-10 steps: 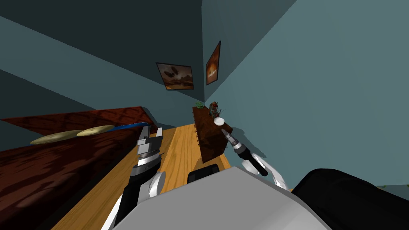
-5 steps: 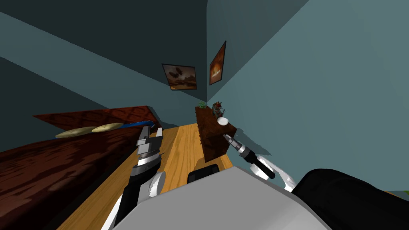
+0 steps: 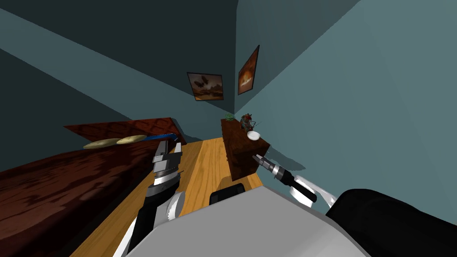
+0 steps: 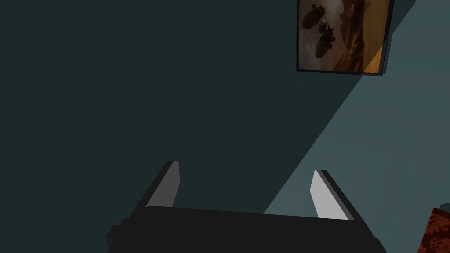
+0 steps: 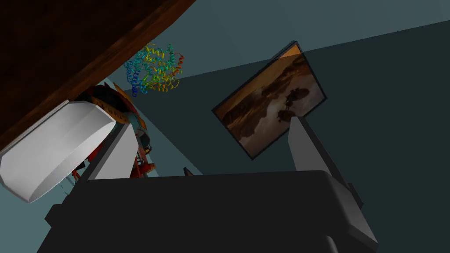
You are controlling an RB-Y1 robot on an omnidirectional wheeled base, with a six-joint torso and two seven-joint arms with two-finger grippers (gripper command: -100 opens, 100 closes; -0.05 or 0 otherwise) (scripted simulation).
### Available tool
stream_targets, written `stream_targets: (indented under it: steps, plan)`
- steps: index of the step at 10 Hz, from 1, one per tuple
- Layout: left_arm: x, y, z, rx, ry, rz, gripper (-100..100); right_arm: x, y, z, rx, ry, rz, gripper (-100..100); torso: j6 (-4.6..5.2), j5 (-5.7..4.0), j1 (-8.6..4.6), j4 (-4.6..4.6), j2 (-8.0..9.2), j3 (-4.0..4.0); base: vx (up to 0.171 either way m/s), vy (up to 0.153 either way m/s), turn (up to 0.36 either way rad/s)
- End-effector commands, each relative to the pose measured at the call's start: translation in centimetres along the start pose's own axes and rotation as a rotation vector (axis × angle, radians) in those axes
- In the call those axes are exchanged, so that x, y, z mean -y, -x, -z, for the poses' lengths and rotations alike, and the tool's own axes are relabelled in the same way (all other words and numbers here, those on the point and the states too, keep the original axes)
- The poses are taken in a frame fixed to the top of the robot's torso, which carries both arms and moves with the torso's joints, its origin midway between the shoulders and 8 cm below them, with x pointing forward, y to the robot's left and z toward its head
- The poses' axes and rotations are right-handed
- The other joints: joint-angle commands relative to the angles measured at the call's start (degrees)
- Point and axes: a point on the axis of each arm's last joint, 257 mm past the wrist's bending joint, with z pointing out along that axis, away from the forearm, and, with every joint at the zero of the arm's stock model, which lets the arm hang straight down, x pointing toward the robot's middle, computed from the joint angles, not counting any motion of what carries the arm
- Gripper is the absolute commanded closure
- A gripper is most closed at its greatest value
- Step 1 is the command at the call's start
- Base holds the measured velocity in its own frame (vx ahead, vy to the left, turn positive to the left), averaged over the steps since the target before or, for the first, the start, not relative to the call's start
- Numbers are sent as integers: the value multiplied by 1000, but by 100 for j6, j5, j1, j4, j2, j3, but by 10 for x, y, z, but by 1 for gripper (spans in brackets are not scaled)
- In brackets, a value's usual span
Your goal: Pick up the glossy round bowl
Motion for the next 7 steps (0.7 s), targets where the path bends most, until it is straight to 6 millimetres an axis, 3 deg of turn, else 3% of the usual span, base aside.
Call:
stream_targets:
  steps: [1,4,7]
  plan:
    - [0,0,0,0,0,0,0,22,-14,17,-74,-35,49,-100,0,0,0,0,0,0,13,89,114]
    - [0,0,0,0,0,0,0,52,-23,40,-169,-78,115,-100,2,-1,0,-1,-4,-2,18,82,76]
    - [0,0,0,0,0,0,0,90,-36,77,-303,-132,204,-100,-1,-1,-7,-2,-8,-5,35,75,112]
